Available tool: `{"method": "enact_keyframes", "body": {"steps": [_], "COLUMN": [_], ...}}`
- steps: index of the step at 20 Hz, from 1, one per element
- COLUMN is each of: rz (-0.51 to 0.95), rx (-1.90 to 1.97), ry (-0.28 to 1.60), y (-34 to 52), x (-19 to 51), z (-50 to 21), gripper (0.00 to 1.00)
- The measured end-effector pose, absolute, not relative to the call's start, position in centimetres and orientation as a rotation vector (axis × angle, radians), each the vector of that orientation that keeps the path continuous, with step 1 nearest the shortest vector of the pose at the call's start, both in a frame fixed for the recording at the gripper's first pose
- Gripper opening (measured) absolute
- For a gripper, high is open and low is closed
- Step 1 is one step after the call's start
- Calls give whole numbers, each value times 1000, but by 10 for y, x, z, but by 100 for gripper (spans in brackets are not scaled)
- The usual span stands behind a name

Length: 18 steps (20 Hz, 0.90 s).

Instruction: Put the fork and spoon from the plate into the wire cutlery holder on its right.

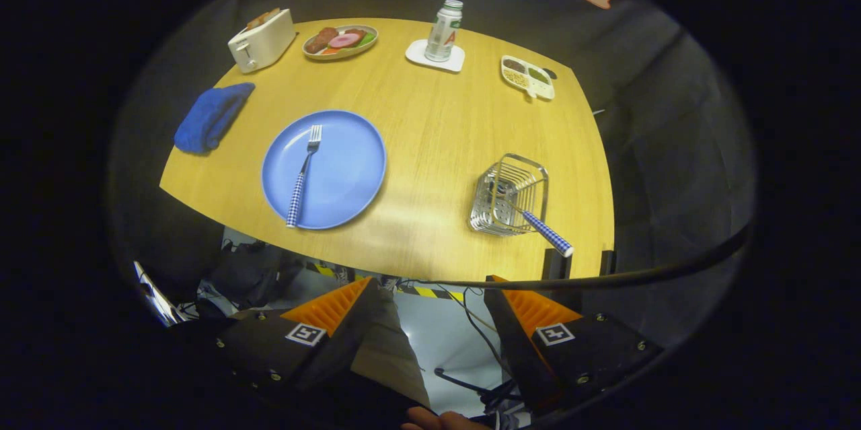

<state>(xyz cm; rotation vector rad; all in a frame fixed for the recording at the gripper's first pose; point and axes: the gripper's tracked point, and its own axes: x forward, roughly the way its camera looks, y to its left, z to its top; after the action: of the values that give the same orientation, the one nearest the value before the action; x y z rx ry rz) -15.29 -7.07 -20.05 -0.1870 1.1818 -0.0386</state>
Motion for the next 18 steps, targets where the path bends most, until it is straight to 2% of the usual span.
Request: {"method": "enact_keyframes", "body": {"steps": [9,18], "rz": [94,155], "rx": [-239,-136], "ry": [1146,1136], "y": [-3,53], "x": [-108,-85], "z": [-209,-235], "gripper": [98,98]}}
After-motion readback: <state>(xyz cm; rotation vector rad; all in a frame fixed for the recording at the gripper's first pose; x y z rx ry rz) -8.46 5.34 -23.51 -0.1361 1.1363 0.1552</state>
